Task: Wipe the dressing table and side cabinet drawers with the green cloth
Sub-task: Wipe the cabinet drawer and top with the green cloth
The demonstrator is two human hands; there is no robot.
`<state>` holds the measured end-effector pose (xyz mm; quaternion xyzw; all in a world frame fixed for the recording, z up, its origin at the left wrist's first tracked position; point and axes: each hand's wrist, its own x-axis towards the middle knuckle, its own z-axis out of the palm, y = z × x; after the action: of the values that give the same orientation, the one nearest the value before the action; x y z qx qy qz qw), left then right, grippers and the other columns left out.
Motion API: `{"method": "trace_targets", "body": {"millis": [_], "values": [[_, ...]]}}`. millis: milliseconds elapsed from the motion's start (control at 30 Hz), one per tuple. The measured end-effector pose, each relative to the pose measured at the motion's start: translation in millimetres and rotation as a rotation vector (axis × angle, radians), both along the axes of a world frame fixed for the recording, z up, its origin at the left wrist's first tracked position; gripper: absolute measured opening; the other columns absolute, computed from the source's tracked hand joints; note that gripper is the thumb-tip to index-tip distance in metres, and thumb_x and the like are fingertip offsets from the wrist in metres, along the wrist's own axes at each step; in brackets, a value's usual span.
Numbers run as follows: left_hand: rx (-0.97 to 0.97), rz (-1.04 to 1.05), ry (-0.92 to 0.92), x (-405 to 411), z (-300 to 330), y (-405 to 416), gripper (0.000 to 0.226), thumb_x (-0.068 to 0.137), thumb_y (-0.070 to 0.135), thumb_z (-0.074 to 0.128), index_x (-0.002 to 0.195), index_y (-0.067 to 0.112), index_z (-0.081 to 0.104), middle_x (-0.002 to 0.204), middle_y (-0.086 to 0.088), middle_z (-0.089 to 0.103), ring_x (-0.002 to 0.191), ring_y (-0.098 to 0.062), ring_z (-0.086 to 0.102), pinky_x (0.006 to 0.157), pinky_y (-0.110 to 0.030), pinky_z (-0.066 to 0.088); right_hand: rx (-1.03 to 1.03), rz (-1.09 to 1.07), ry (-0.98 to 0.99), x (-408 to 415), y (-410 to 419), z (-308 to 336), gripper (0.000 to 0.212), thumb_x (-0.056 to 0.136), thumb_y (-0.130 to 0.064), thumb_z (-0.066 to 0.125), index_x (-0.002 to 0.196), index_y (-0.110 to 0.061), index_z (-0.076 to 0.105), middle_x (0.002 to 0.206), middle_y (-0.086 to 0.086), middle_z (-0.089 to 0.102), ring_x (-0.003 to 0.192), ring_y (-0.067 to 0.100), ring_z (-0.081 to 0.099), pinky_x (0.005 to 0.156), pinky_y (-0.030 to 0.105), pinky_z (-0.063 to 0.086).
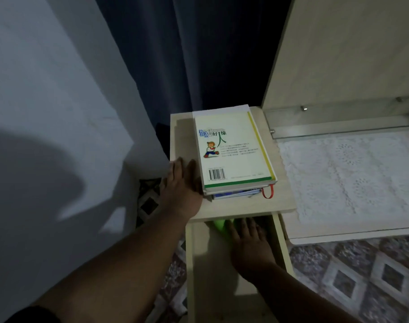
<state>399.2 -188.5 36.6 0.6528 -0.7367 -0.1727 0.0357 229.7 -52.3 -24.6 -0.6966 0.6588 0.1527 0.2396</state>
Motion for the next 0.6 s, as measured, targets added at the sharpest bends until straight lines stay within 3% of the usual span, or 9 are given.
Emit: {"method": "trace_targets", "body": {"millis": [67,133,267,433,600], "values": [[-0.019,0.009,-0.013,1,-5,-2,0.084,0.094,0.060,0.046,0.158,0.035,-0.003,0.168,-0.001,-0.008,0.154,-0.025,-0.010,0.121,-0.051,0.010,0.083,0.108,-0.050,7,6,-6,0.065,0.106,-0.036,0.030,0.156,-0.038,-0.011,0.149,0.011,-0.037,0.146,0.037,-0.028,0.120,0.056,-0.007],[-0.056,0.024,-0.010,2,-13,-4,0.081,0.094,0.057,0.047,0.157,0.035,0.001,0.168,-0.002,-0.004,0.154,-0.025,-0.007,0.119,-0.053,0.018,0.147,0.241,-0.073,8,18,-11,0.061,0.107,-0.031,0.032,0.157,-0.039,-0.003,0.149,0.007,-0.040,0.147,0.041,-0.026,0.120,0.059,-0.004],[-0.083,0.026,-0.017,4,-23,-6,0.083,0.091,0.057,0.049,0.157,0.034,0.004,0.167,-0.003,0.001,0.154,-0.025,-0.005,0.118,-0.054,0.027,0.158,0.313,-0.051,-15,31,-11,0.068,0.103,-0.020,0.045,0.157,-0.037,0.006,0.168,0.005,-0.008,0.153,0.038,-0.002,0.120,0.061,0.014],[-0.112,0.046,-0.022,2,-24,-7,0.085,0.089,0.054,0.054,0.156,0.034,0.006,0.167,-0.003,0.002,0.154,-0.025,-0.004,0.116,-0.053,0.030,0.104,0.081,0.054,-19,0,-2,0.065,0.103,-0.031,0.042,0.158,-0.029,0.008,0.165,0.012,0.007,0.150,0.040,0.012,0.117,0.055,0.026],[-0.090,0.047,-0.026,1,-21,-6,0.088,0.090,0.055,0.055,0.156,0.036,0.001,0.167,0.000,-0.001,0.154,-0.023,-0.009,0.114,-0.052,0.032,0.046,0.054,-0.042,13,-44,-9,0.049,0.105,-0.039,0.036,0.147,-0.014,0.038,0.151,0.017,0.040,0.140,0.038,0.035,0.116,0.053,0.029]]}}
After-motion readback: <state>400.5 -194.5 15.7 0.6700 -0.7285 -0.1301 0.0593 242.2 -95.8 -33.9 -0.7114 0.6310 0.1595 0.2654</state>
